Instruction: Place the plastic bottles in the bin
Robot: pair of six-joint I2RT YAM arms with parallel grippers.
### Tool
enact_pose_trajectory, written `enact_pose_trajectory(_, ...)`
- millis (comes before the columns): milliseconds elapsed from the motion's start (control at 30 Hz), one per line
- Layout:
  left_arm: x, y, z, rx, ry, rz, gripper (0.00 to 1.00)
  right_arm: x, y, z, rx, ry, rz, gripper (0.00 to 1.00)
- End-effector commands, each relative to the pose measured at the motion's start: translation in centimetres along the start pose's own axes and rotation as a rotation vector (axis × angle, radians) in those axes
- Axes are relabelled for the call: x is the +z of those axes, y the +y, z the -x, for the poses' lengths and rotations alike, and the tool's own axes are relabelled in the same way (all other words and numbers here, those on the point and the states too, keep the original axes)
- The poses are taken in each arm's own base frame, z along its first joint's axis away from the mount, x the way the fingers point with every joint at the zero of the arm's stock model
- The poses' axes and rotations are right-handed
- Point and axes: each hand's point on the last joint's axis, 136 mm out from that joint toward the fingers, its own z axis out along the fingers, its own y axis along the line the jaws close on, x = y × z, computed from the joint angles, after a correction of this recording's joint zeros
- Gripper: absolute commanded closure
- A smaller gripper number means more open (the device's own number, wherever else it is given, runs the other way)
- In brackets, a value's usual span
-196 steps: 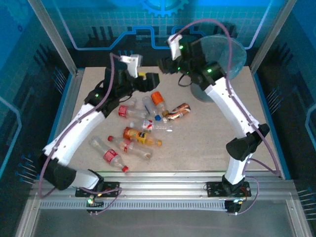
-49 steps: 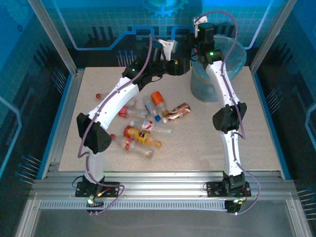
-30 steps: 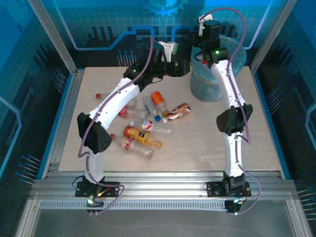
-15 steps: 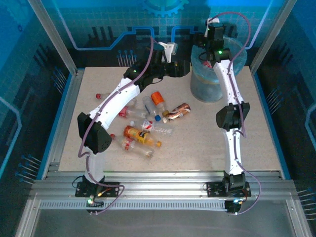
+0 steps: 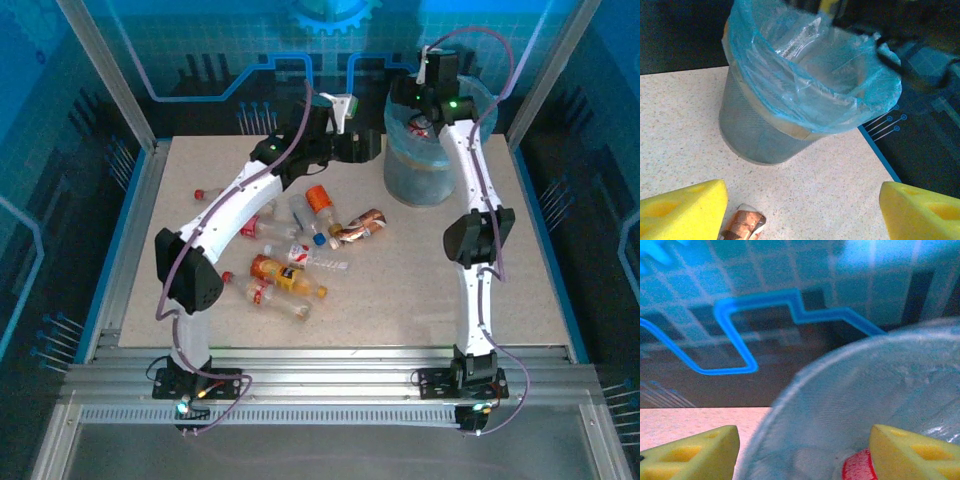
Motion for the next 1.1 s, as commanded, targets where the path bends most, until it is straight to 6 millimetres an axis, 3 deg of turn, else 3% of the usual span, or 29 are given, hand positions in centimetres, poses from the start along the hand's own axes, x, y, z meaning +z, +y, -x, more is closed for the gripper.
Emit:
enact_pose_trajectory(0, -4.9, -1.6, 2.0, 0.003, -0.082, 0.007, 0.20, -7.2, 4.4, 4.9, -0.023, -0.111, 0.096, 0.30)
enact_pose_trajectory(100, -7.3, -1.1, 1.3, 0.007, -0.098, 0.040, 0.19, -10.1, 7.3, 5.1, -0.066, -0.110, 0.145, 0.30)
enact_pose_trajectory(167, -8.6, -0.4, 0.2, 0.006, -0.095, 0.073, 0.19, -11.6, 9.7, 4.2, -0.118, -0.087, 0.190, 0.30)
enact_pose_trajectory(300, -12.0, 1.4, -3.1, -0.016, -0.075, 0.142, 0.19, -14.4, 16.3, -0.1, -0.277, -0.012, 0.325, 0.29)
enact_pose_trajectory(400, -14.4, 3.2, -6.4, -0.044, -0.043, 0.201, 0.19, -15.9, 20.6, -4.6, -0.379, 0.069, 0.429, 0.28)
enact_pose_trajectory(533, -17.9, 5.9, -10.9, -0.072, 0.005, 0.301, 0.17, -17.1, 24.8, -12.0, -0.483, 0.214, 0.560, 0.27)
enact_pose_trajectory(733, -23.9, 10.8, -17.2, -0.152, 0.010, 0.499, 0.15, -18.2, 28.7, -22.9, -0.530, 0.416, 0.671, 0.28)
enact_pose_trajectory(933, -30.5, 15.3, -20.9, -0.233, -0.139, 0.701, 0.16, -19.0, 31.4, -31.9, -0.514, 0.618, 0.657, 0.29)
enact_pose_trajectory(1067, -33.5, 17.1, -22.2, -0.243, -0.196, 0.808, 0.16, -20.3, 33.6, -37.0, -0.565, 0.736, 0.664, 0.29)
